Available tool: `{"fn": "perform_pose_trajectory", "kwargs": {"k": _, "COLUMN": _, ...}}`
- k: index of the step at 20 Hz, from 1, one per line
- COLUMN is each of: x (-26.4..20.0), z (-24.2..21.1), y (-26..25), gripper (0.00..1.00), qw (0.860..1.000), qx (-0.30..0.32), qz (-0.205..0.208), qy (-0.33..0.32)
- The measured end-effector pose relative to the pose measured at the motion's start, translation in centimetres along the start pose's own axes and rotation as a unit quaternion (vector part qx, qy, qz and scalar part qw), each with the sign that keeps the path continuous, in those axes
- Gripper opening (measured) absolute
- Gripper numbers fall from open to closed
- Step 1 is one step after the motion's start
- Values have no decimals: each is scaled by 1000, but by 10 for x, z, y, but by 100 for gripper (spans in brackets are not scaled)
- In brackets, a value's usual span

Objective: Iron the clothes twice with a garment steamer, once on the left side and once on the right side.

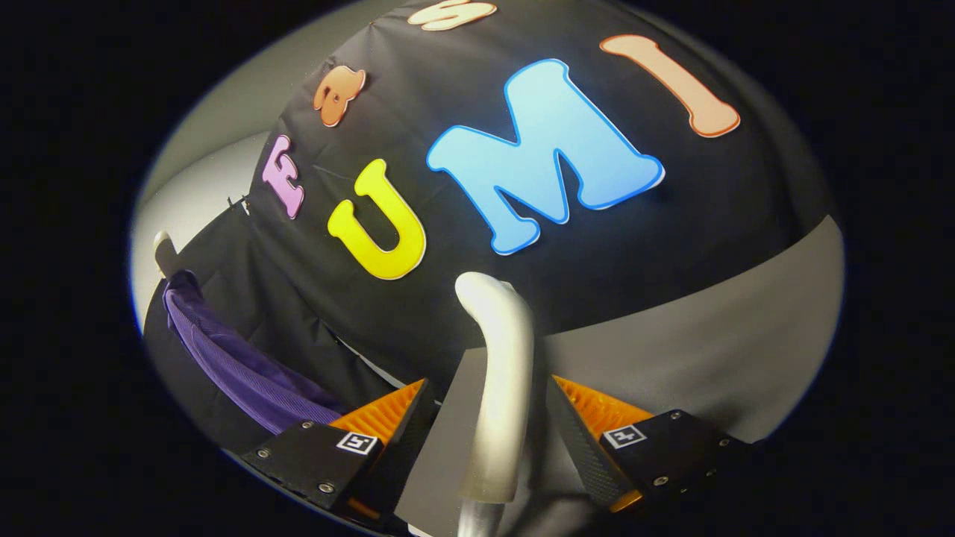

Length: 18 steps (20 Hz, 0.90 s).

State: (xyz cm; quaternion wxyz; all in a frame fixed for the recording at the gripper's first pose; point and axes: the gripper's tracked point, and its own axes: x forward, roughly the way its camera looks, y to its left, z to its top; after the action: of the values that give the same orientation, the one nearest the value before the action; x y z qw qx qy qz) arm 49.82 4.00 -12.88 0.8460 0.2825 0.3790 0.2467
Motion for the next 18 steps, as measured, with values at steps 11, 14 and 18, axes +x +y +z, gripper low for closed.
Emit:
{"fn": "perform_pose_trajectory", "kwargs": {"k": 11, "x": 24, "z": -18, "y": -3, "gripper": 70, "qw": 993, "qx": 97, "qz": 30, "qy": 58}}
{"fn": "perform_pose_trajectory", "kwargs": {"k": 14, "x": 27, "z": -22, "y": -7, "gripper": 53, "qw": 986, "qx": 148, "qz": 33, "qy": 71}}
{"fn": "perform_pose_trajectory", "kwargs": {"k": 18, "x": 26, "z": -22, "y": -5, "gripper": 39, "qw": 977, "qx": 192, "qz": 66, "qy": 69}}
